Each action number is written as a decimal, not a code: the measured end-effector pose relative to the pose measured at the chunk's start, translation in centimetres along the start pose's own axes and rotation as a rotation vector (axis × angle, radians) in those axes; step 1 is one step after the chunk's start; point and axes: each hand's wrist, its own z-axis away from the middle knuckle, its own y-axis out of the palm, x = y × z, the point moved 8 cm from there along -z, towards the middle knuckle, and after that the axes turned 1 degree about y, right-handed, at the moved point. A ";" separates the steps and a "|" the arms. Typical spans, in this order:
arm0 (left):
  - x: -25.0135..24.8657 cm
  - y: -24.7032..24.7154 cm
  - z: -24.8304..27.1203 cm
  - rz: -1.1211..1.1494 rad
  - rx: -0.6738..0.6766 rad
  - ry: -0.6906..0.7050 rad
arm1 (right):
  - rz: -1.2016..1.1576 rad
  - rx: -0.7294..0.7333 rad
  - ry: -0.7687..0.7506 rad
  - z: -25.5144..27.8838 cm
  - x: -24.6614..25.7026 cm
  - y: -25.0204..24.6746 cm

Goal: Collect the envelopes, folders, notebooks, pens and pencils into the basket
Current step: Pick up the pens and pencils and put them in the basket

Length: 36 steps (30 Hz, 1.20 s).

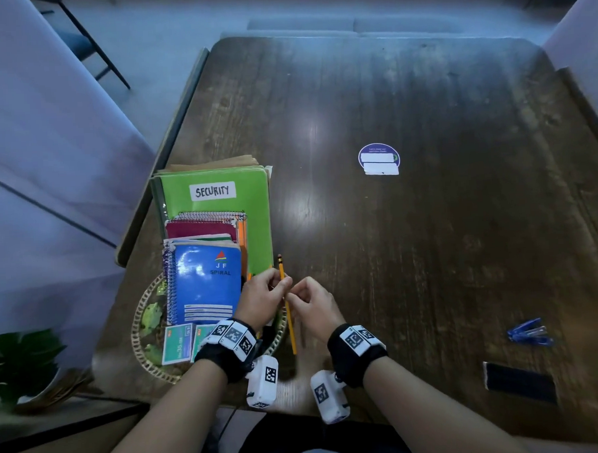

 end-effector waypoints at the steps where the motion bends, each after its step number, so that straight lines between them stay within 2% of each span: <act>1: 0.3 -0.5 0.1 -0.005 -0.006 -0.006 | 0.001 0.013 0.013 0.0 -0.2 0.4; 8: 2.2 -3.1 0.5 -0.022 -0.007 -0.006 | 0.063 0.049 0.090 0.4 -1.0 2.4; 18: 3.5 -3.2 -0.2 -0.166 0.073 -0.020 | 0.143 0.005 0.182 1.0 -2.1 2.4; 36: 4.3 -2.7 -0.5 -0.279 0.020 -0.009 | 0.158 0.002 0.216 1.7 -2.7 2.2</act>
